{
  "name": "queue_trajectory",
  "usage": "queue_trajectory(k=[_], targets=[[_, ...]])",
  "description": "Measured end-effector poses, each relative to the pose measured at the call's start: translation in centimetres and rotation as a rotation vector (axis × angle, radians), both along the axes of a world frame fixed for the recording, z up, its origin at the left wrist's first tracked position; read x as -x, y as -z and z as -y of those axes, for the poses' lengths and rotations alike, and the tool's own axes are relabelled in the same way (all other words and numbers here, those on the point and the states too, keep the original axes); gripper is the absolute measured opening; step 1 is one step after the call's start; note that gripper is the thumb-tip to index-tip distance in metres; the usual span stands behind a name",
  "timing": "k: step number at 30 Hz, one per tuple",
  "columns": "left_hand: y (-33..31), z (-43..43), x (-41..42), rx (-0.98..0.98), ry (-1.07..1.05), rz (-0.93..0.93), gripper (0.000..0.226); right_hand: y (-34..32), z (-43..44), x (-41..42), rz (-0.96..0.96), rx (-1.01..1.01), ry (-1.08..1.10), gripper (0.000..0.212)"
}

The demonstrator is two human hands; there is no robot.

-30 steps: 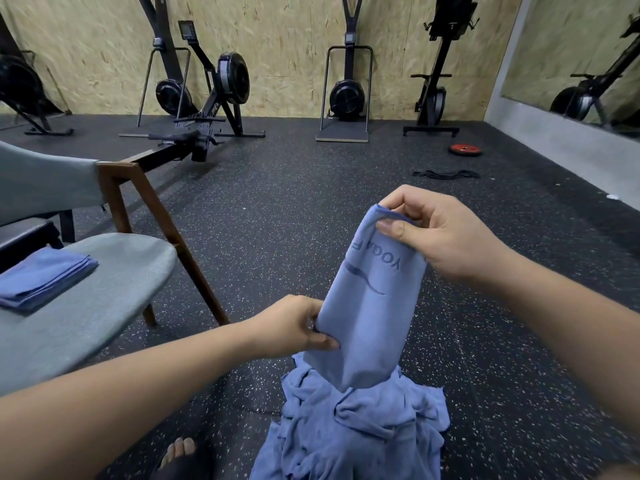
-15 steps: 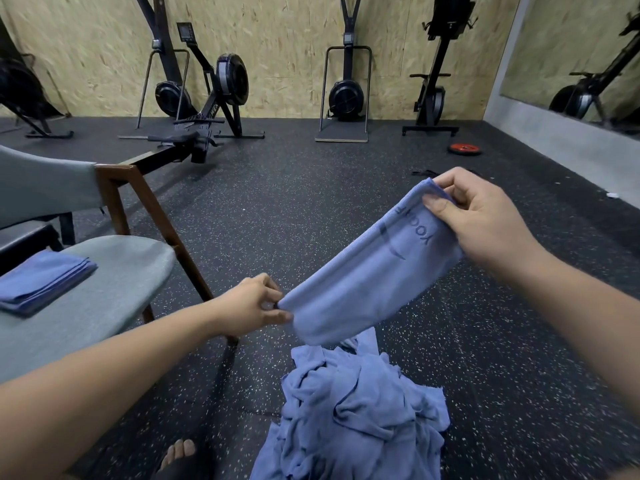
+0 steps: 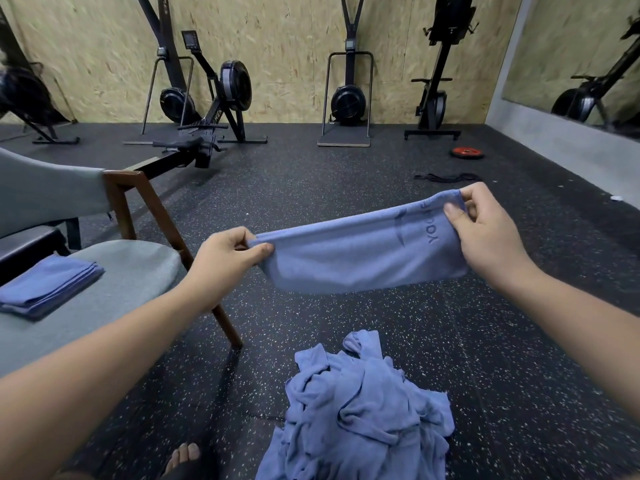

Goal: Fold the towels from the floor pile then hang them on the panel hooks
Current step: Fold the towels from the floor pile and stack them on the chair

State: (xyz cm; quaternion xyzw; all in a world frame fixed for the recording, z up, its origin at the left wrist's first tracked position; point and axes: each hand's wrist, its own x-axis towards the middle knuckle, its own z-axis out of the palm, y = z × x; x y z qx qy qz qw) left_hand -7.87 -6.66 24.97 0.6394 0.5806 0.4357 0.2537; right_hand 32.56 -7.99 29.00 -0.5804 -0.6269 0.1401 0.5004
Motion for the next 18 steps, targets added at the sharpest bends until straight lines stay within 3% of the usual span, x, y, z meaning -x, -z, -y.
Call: queue_trajectory(k=[3, 6, 9, 11, 14, 18], targets=[[-0.7, 0.2, -0.6, -0.019, 0.024, 0.207, 0.028, 0.1, 0.1, 0.4, -0.011, 0.003, 0.019, 0.006], [-1.0, 0.3, -0.9, 0.071, -0.015, 0.286, 0.038, 0.1, 0.1, 0.7, -0.007, 0.018, 0.037, 0.009], [-0.7, 0.2, -1.3, 0.173, 0.012, 0.415, 0.012, 0.0, 0.2, 0.9, 0.005, 0.037, 0.054, 0.009], [-0.4, 0.3, -1.6, 0.221, 0.017, 0.483, 0.016, 0.1, 0.2, 1.1, -0.015, 0.047, 0.066, 0.009], [-0.2, 0.6, -2.2, 0.201, 0.058, 0.463, 0.020, 0.4, 0.4, 2.0, -0.051, 0.071, 0.066, 0.009], [-0.9, 1.9, -4.4, 0.093, 0.104, 0.260, 0.019, 1.0, 0.8, 4.0, -0.041, 0.103, 0.003, 0.007]])
